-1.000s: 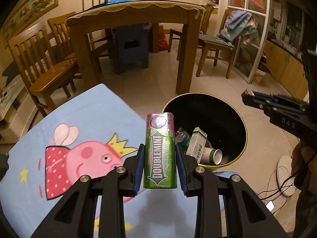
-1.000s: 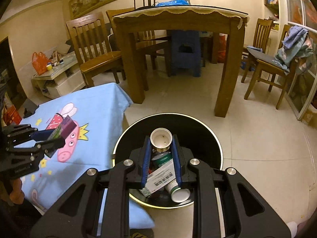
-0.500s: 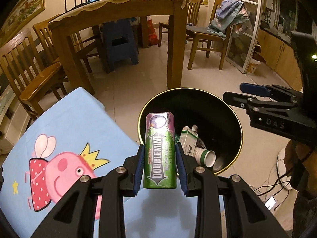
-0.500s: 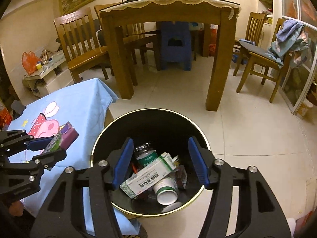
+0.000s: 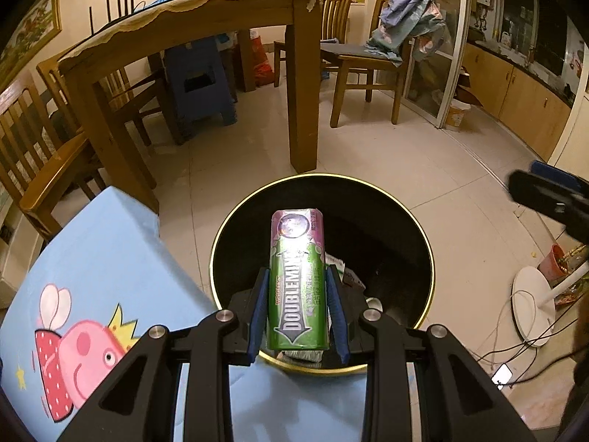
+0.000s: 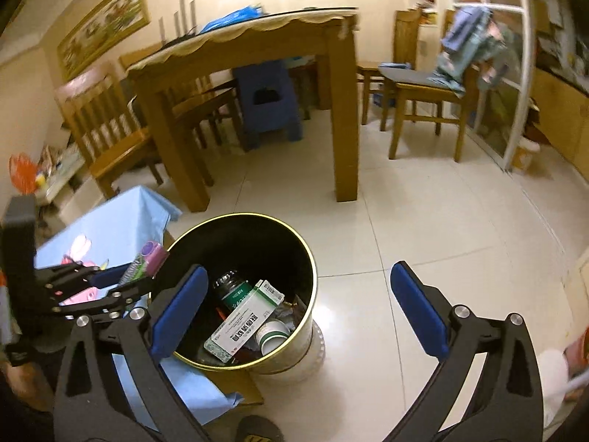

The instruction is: Collect trash

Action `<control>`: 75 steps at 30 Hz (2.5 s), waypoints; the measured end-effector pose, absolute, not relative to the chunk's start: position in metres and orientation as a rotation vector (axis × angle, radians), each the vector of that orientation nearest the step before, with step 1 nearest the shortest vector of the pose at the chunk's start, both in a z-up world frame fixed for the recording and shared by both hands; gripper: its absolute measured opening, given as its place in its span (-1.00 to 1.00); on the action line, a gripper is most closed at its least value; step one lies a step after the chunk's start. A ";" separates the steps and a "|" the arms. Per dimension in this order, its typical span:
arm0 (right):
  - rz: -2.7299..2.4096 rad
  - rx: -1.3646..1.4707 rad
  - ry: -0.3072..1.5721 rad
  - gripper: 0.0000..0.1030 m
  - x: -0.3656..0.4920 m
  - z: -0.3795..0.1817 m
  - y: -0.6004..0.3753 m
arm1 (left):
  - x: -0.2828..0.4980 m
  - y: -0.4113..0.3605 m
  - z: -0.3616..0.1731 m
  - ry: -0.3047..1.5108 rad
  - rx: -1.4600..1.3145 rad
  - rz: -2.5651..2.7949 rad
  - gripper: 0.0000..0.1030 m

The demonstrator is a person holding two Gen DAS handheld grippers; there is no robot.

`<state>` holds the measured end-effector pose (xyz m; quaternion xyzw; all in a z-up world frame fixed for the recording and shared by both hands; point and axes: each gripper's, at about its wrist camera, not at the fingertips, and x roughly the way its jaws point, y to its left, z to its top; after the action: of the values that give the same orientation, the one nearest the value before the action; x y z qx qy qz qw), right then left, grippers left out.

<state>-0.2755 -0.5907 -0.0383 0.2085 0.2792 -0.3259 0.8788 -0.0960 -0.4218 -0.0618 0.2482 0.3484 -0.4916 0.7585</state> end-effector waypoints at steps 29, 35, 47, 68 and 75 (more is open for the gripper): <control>-0.454 0.355 0.587 0.90 -0.182 0.020 -0.423 | -0.043 -0.223 0.004 0.669 0.429 -0.518 0.89; -0.425 0.245 0.555 0.90 -0.135 0.038 -0.342 | -0.041 -0.133 0.032 0.621 0.407 -0.291 0.89; -0.293 0.119 0.500 0.90 -0.123 0.085 -0.235 | -0.078 -0.036 0.094 0.478 0.224 -0.256 0.89; -0.247 0.150 0.488 0.90 -0.134 0.093 -0.236 | -0.082 -0.038 0.099 0.461 0.199 -0.266 0.89; -0.246 0.155 0.491 0.90 -0.134 0.092 -0.237 | -0.081 -0.038 0.097 0.469 0.198 -0.266 0.89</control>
<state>-0.1343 -0.2367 0.0918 0.0764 0.2420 -0.1215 0.9596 -0.0813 -0.0384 0.0967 0.0977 0.2313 -0.1313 0.9590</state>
